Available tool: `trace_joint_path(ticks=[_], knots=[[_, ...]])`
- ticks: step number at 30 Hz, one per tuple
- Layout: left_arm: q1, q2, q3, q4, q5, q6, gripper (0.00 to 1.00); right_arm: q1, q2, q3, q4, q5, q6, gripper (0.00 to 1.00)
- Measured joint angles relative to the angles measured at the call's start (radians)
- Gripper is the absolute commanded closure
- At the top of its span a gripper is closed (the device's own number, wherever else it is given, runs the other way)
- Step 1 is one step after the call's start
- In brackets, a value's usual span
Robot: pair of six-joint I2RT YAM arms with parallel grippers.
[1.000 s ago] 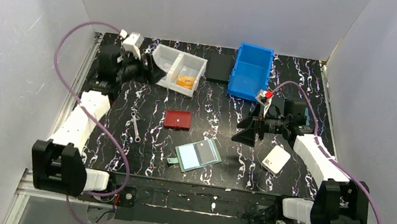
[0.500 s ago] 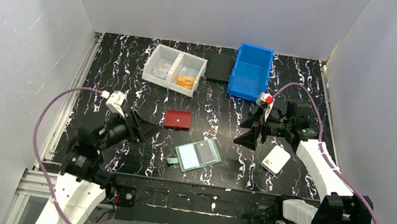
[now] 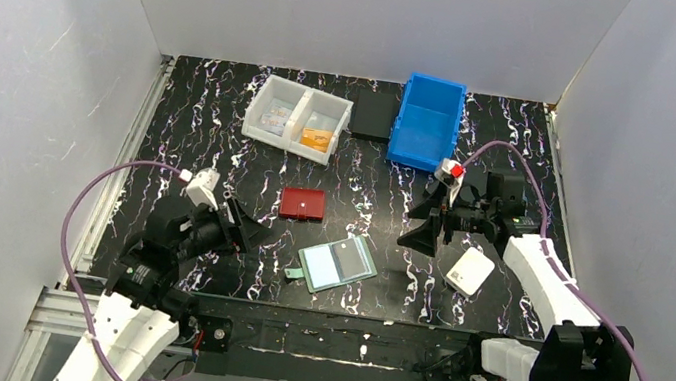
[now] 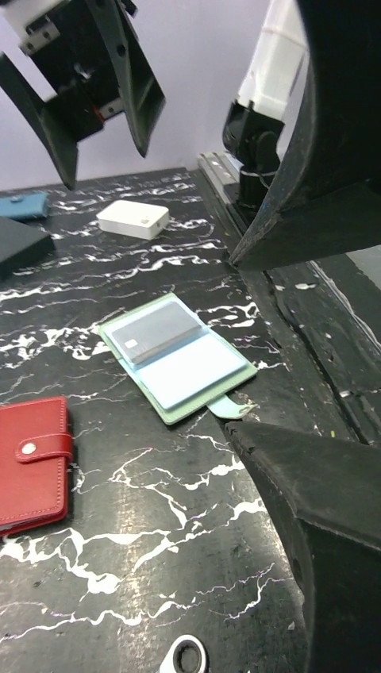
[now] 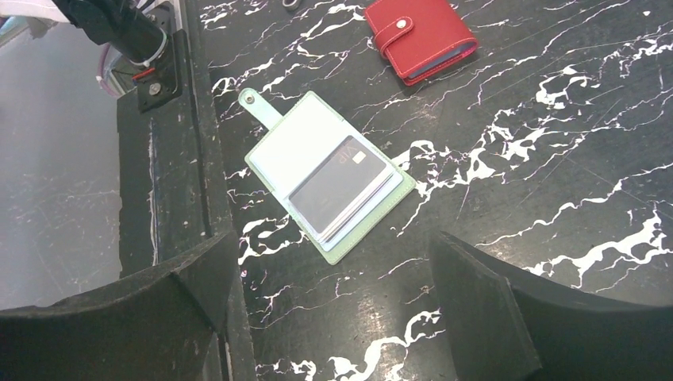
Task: Take the credit cards out of the card holder
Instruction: Remove the credit card from the card holder.
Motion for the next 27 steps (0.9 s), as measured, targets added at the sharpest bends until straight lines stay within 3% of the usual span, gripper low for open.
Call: trace_joint_path(ticks=[7, 17, 21, 27], knots=[[-0.16, 0.106, 0.0, 0.013, -0.086, 0.025, 0.32, 0.0, 0.048, 0.0, -0.034, -0.014, -0.047, 0.02], [-0.547, 0.368, 0.041, 0.123, -0.362, 0.04, 0.27, 0.0, 0.106, 0.024, -0.11, -0.009, -0.131, 0.02], [-0.583, 0.411, 0.023, 0.231, -0.411, 0.032, 0.02, 0.0, 0.106, 0.026, -0.125, 0.003, -0.15, 0.02], [-0.583, 0.356, -0.143, 0.445, -0.469, -0.093, 0.02, 0.0, 0.106, 0.026, -0.13, 0.021, -0.158, 0.02]])
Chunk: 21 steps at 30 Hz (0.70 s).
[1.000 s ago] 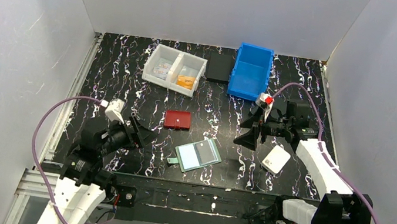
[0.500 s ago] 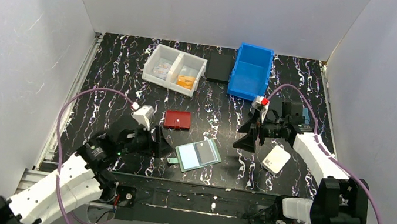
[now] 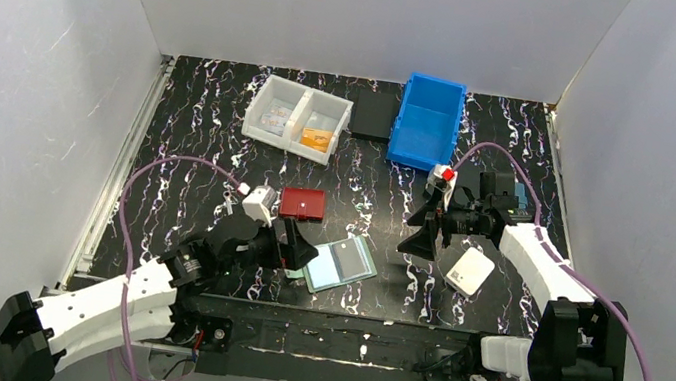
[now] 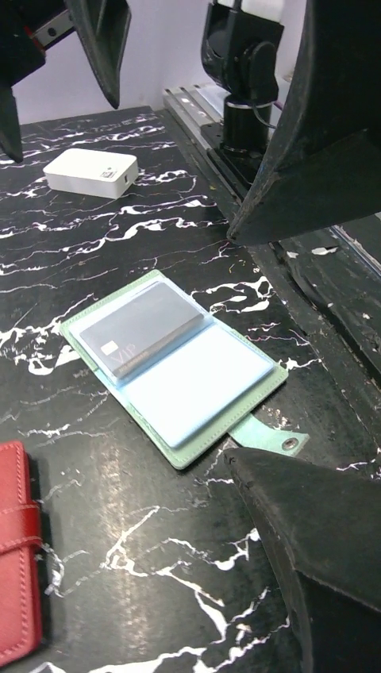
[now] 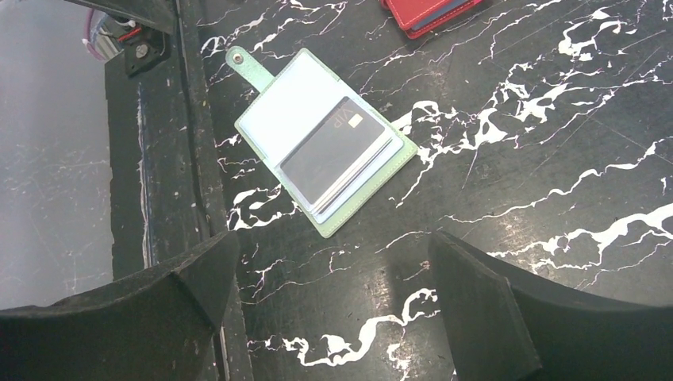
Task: Take the credit cards out of the card holder
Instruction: Remove the credit card from the card holder.
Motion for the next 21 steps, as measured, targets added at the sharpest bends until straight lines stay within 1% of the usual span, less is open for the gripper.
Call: trace_joint_path(ticks=[3, 5, 7, 9, 12, 14, 17, 19, 21], knots=[[0.0, -0.063, -0.057, 0.019, -0.015, -0.049, 0.02, 0.0, 0.0, 0.0, 0.0, 0.006, -0.003, 0.02], [0.0, -0.095, -0.067, 0.019, -0.018, -0.075, 0.02, 0.0, 0.0, 0.0, 0.001, 0.007, -0.002, 0.02], [0.0, -0.094, -0.062, 0.02, -0.017, -0.093, 0.02, 0.0, 0.0, 0.0, 0.007, 0.008, 0.007, 0.03], [0.0, -0.041, -0.038, 0.019, -0.006, -0.108, 0.02, 0.0, 0.001, -0.001, 0.031, 0.01, 0.048, 0.06], [-0.004, 0.11, 0.03, 0.02, 0.038, -0.121, 0.08, 0.005, 0.018, -0.01, 0.108, 0.009, 0.148, 0.12], [-0.017, 0.192, 0.069, 0.021, 0.062, -0.125, 0.13, 0.018, 0.034, -0.03, 0.168, 0.011, 0.228, 0.18], [-0.048, 0.27, 0.122, 0.024, 0.078, -0.134, 0.18, 0.07, 0.057, -0.073, 0.273, 0.017, 0.372, 0.32], [-0.063, 0.305, 0.145, 0.043, 0.079, -0.15, 0.24, 0.117, 0.077, -0.083, 0.323, 0.028, 0.453, 0.42], [-0.071, 0.335, 0.152, 0.069, 0.077, -0.171, 0.32, 0.163, 0.109, -0.083, 0.37, 0.039, 0.518, 0.52]])
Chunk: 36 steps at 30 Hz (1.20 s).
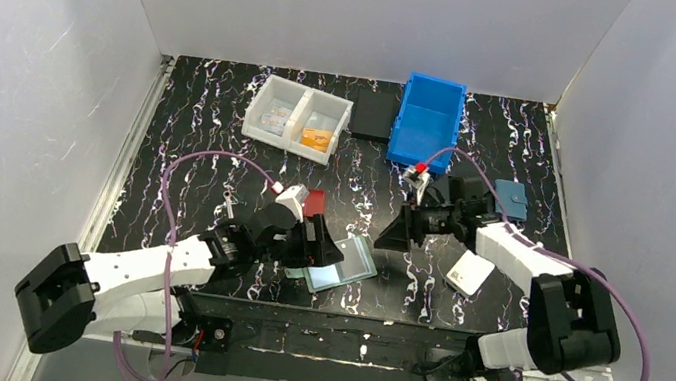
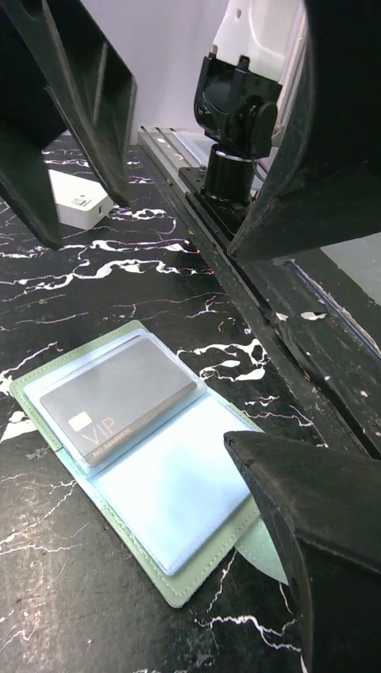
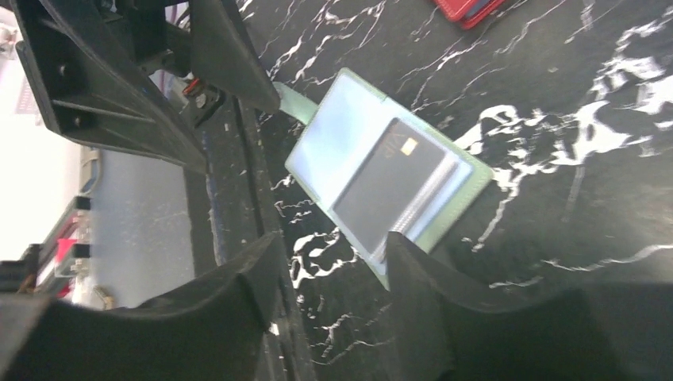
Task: Take the credit cards out of the card holder
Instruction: Remove the credit card from the card holder.
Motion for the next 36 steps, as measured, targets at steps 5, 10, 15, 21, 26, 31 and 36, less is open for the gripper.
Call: trace_joint_path(ticks=[5, 10, 15, 21, 26, 31, 36], knots=[[-0.001, 0.089, -0.008, 0.092, -0.001, -0.074, 0.42, 0.071, 0.093, 0.0, 0.052, 0.049, 0.121, 0.57], [-0.006, 0.192, -0.008, 0.161, 0.002, -0.119, 0.43, 0.091, 0.119, 0.0, 0.079, 0.12, 0.202, 0.53], [-0.007, 0.244, -0.012, 0.183, -0.001, -0.141, 0.44, 0.098, 0.141, 0.0, 0.106, 0.153, 0.245, 0.53], [-0.008, 0.254, -0.031, 0.21, -0.007, -0.153, 0.49, 0.141, 0.188, 0.0, 0.106, 0.175, 0.266, 0.53], [-0.008, 0.291, -0.038, 0.228, -0.008, -0.156, 0.58, 0.166, 0.203, 0.0, 0.105, 0.194, 0.271, 0.54], [-0.008, 0.334, -0.038, 0.251, -0.005, -0.159, 0.61, 0.172, 0.219, 0.0, 0.095, 0.23, 0.266, 0.55], [-0.008, 0.357, -0.038, 0.282, 0.0, -0.161, 0.61, 0.178, 0.22, 0.001, 0.088, 0.245, 0.255, 0.58]])
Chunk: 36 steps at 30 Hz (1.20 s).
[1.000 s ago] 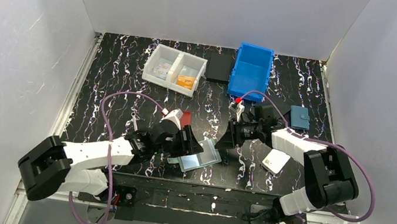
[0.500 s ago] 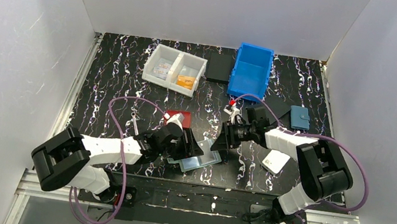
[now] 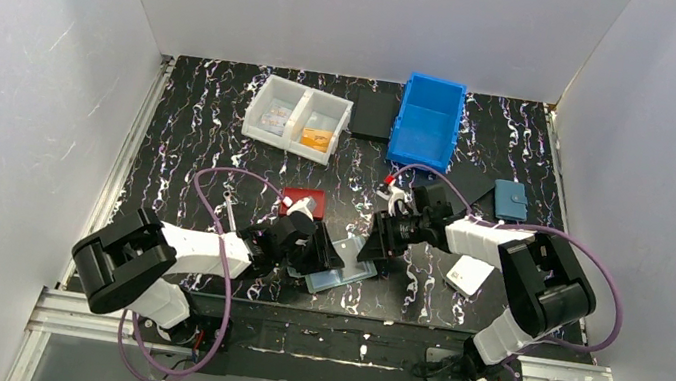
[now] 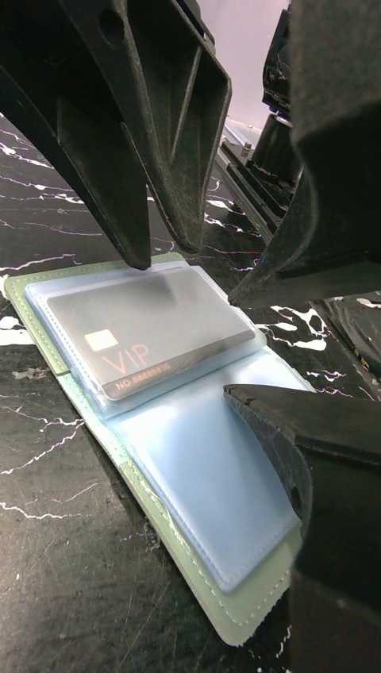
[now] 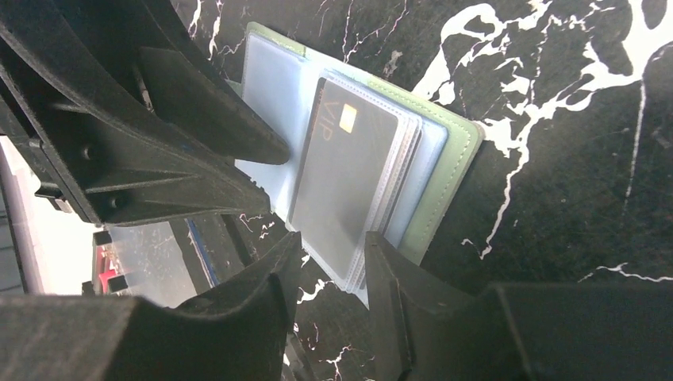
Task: Take the credit cards out of the card holder
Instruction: Remove the credit card from the card holder.
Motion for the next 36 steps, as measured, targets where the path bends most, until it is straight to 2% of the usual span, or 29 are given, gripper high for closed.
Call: trace_joint_path(ticks=[11, 16, 19, 22, 29, 36], knots=[[0.0, 0.028, -0.003, 0.041, 0.004, -0.001, 0.61, 0.021, 0.012, 0.006, -0.01, -0.015, -0.007, 0.6], [0.0, 0.034, -0.003, 0.06, 0.027, 0.0, 0.49, 0.022, 0.013, 0.007, -0.005, -0.047, 0.008, 0.59], [0.0, 0.034, -0.004, 0.076, 0.042, -0.001, 0.46, 0.022, 0.021, 0.007, 0.004, -0.066, 0.027, 0.59], [0.0, 0.034, -0.011, 0.093, 0.048, -0.009, 0.46, 0.022, 0.031, 0.007, 0.012, -0.068, 0.047, 0.59], [0.0, 0.034, -0.048, 0.141, 0.042, -0.043, 0.55, 0.018, 0.024, 0.014, 0.013, -0.053, 0.053, 0.57], [0.001, 0.041, -0.056, 0.156, 0.037, -0.058, 0.56, 0.006, 0.015, 0.018, 0.014, -0.031, 0.053, 0.56]])
